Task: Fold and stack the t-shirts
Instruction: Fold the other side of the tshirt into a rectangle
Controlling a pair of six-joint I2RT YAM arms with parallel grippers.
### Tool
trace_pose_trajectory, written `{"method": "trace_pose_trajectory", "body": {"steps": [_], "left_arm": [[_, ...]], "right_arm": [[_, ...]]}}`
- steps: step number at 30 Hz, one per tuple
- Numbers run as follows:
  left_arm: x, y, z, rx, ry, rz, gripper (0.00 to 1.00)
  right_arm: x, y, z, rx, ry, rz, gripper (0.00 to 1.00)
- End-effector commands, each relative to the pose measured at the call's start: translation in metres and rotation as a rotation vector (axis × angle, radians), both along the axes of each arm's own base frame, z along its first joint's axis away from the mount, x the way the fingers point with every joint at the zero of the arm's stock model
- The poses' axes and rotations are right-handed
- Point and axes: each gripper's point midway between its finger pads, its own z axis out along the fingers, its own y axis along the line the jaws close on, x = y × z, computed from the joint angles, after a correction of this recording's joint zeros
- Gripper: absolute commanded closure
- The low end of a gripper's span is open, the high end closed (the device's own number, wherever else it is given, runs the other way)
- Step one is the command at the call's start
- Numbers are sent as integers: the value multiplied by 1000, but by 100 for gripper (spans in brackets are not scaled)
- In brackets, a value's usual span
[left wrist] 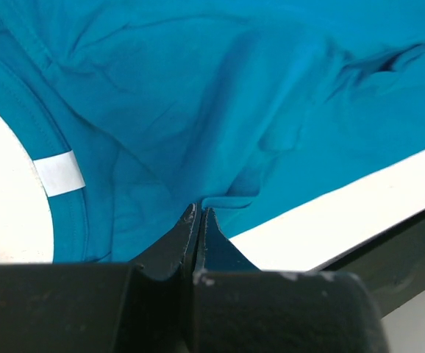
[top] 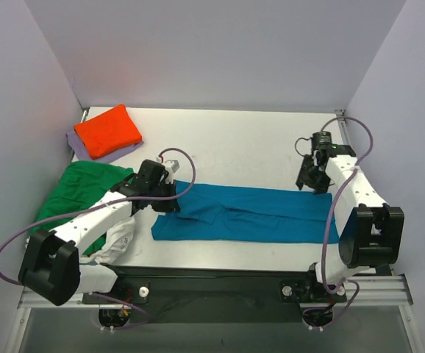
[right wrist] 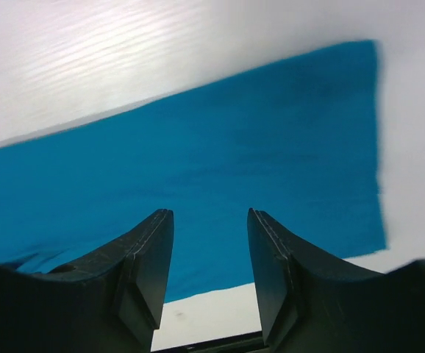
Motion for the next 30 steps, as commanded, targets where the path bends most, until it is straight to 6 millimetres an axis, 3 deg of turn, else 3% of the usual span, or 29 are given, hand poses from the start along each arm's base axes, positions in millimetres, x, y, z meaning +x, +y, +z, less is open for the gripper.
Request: {"method": "trace_pose_trajectory", "body": {"steps": [1, 2, 4, 6, 12, 17, 21, 30], "left_arm": [[3, 6, -13, 46, 41, 35, 100], [5, 10, -23, 71, 72, 54, 100], [8, 17, -32, 100, 107, 90, 100], [16, 22, -39, 116, 138, 118, 100], [27, 20, -55, 96, 200, 124, 100], [23, 15, -60, 68, 237, 109, 100], [18, 13, -56, 47, 243, 100, 100], [14, 12, -51, 27, 248, 96, 100]], "right_arm": [[10, 70, 17, 167, -105, 110, 55], [7, 109, 17, 240, -110, 194, 56], [12, 147, 15, 301, -139, 268, 60], [5, 196, 10, 362, -126, 387, 64], [-19, 291, -5, 471, -74, 598, 69], [-37, 326, -25, 457, -10, 681, 69], [-43, 331, -40, 445, 32, 673, 69], [-60, 342, -53, 450, 84, 689, 69]]}}
